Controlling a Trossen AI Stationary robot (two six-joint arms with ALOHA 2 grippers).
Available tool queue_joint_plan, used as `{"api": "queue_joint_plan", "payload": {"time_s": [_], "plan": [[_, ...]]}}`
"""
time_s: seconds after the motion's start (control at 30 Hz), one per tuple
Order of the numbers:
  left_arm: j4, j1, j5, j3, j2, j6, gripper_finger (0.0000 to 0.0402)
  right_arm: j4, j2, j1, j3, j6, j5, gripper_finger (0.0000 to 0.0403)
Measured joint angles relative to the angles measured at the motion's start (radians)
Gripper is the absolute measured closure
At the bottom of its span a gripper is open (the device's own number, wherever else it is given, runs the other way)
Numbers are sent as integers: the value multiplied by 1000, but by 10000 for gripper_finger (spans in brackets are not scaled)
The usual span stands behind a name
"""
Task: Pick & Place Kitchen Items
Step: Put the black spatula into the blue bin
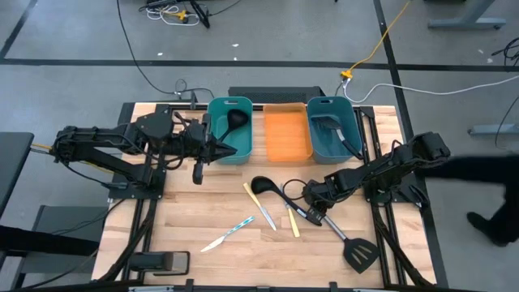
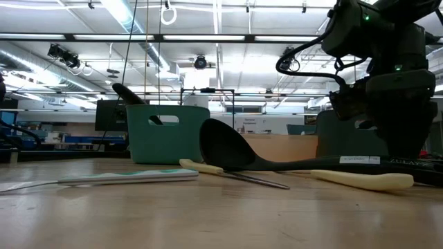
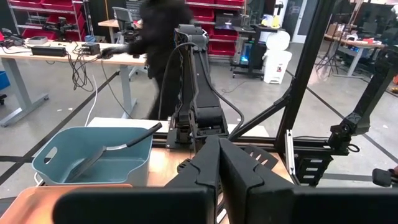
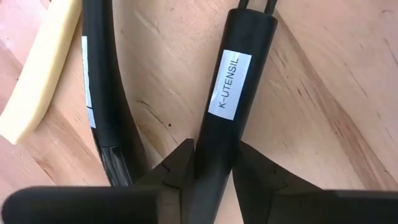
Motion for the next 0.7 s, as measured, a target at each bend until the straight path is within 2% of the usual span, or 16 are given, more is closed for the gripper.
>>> {"api": "queue_joint_plan", "payload": {"time_s": [0.17, 0.7], "plan": [[0, 0, 0, 0, 0, 0, 397, -1, 0, 0, 0, -8, 0, 303], [0, 0, 0, 0, 0, 0, 390, 3, 0, 0, -1, -11, 3, 314]]}}
